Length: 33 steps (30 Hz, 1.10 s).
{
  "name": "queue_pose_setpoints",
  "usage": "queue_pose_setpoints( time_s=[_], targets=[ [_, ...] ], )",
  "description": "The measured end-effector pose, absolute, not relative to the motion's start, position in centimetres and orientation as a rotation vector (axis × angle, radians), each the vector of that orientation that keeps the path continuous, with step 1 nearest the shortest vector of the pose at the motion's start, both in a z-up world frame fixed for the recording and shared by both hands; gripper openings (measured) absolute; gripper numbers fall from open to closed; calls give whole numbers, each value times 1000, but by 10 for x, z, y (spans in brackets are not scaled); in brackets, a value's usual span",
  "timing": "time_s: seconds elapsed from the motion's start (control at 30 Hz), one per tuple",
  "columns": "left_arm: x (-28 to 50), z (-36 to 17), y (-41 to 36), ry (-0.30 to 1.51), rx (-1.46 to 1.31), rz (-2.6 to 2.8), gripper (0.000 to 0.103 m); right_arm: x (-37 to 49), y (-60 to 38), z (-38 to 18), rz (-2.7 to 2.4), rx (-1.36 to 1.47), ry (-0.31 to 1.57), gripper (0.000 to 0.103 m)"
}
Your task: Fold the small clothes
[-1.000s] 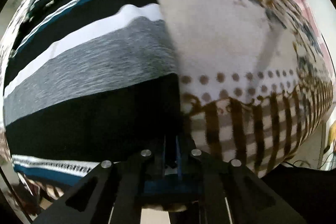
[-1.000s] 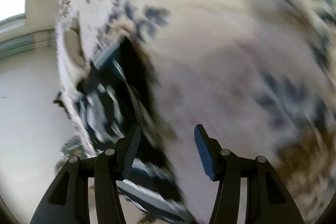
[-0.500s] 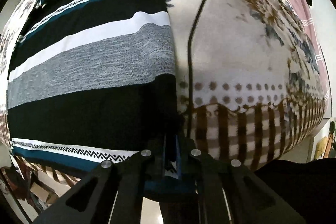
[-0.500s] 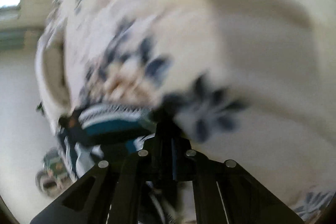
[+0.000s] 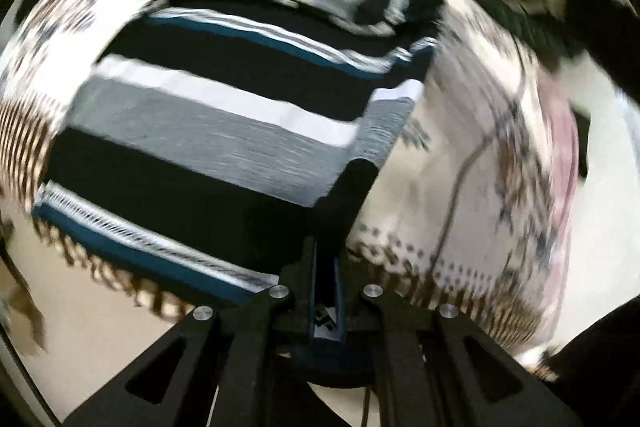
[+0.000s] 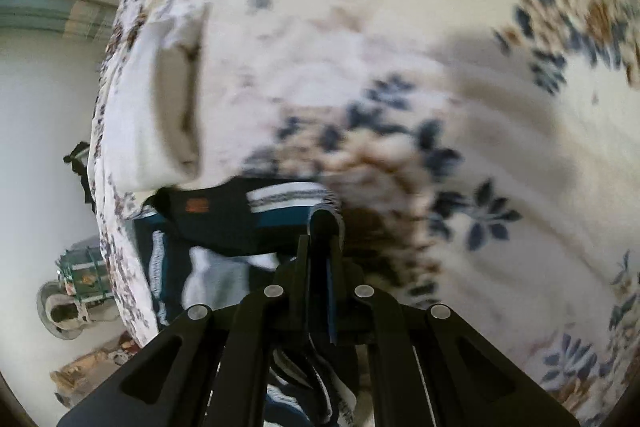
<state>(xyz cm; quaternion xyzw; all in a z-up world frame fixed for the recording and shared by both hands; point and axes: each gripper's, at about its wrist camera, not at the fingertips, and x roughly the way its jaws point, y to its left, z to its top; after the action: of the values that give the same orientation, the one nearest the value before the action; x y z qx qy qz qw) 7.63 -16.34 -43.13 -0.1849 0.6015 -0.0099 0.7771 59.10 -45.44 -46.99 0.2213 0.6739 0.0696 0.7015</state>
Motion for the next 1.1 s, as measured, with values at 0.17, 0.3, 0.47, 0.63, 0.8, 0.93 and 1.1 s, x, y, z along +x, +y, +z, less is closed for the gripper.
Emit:
queue_pose_setpoints(
  time_s=[0.17,0.3,0.47,0.63,0.8,0.93,1.1],
  targets=[
    [72,-425,-90,1249,-545,9,5,606,-364,-418,209,361,1469,6],
    [68,-435,-30,1216,-620,52,5,619,-266,-405,221,289,1452,6],
    [66,-460,54,1180,-765,104,5,639,-139,-425,196,166,1466,6],
    [65,-505,112,1173,-842,164,5,655,-31,-480,155,22,1496,6],
    [61,-537,148,1175,-931,208,5,656,24,-530,117,-30,1511,6],
    [55,-557,156,1232,-1008,205,9,650,32,-548,128,19,1530,11],
    [41,-552,165,1269,-1059,241,52,609,7,-519,289,86,1594,62]
  ],
)
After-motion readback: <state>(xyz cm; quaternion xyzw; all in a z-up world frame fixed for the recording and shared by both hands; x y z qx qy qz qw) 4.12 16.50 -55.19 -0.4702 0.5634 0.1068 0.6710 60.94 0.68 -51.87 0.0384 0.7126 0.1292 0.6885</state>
